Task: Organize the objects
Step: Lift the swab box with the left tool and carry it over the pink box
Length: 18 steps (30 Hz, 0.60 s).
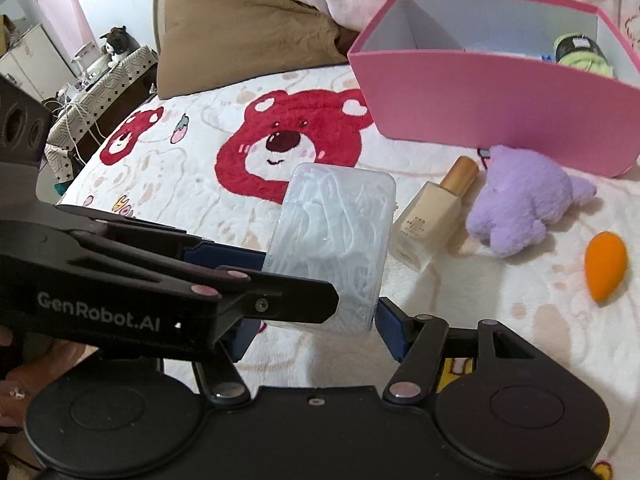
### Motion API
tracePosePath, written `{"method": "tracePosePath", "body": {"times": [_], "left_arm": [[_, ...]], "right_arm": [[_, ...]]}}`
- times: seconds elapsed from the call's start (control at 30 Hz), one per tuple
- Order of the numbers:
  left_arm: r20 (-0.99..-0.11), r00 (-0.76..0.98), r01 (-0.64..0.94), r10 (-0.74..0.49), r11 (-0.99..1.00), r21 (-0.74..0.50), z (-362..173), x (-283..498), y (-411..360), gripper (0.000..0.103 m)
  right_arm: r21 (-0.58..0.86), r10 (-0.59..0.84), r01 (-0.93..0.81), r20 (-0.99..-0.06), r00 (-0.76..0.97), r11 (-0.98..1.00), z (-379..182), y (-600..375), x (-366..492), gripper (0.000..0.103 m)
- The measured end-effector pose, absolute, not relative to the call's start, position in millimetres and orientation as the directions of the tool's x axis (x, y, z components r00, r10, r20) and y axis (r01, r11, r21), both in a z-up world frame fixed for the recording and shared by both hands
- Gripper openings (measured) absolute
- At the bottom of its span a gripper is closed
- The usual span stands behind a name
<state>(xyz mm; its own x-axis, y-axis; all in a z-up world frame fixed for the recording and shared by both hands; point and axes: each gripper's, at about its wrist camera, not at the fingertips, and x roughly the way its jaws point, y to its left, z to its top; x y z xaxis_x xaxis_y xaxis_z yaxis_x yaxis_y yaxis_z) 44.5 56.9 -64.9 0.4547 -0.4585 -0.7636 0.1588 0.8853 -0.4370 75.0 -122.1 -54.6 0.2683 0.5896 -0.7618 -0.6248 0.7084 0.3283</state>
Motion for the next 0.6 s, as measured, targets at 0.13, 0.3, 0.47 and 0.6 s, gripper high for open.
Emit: {"method": "tracePosePath", "body": {"times": [0.13,0.3,0.47,0.6], "left_arm": [[-0.750,0.462,0.172,-0.473,0.877,-0.448,-46.3,42.7,47.7,0.047],[-0.756,0.455,0.192,-0.470,0.881,-0.432,-17.1,48.7,32.2,0.047],[-0.754,0.473,0.219,-0.457,0.889,-0.401,20.7,60.9,18.5,0.047],[-0.740,0.500,0.240,-0.449,0.893,-0.379,53.0,76.6,11.9,0.048]], "right_arm": [[0.296,0.558,-0.625,-0.783,0.274,0.723,-32.9,-126.6,76.2,0.068],[0.221,0.523,-0.656,-0.795,0.307,0.721,-4.6,-131.3,77.3,0.068],[0.179,0.517,-0.659,-0.775,0.364,0.731,28.6,-138.9,85.4,0.068],[0.132,0.520,-0.667,-0.742,0.423,0.733,58.6,-142.0,97.3,0.068]]}}
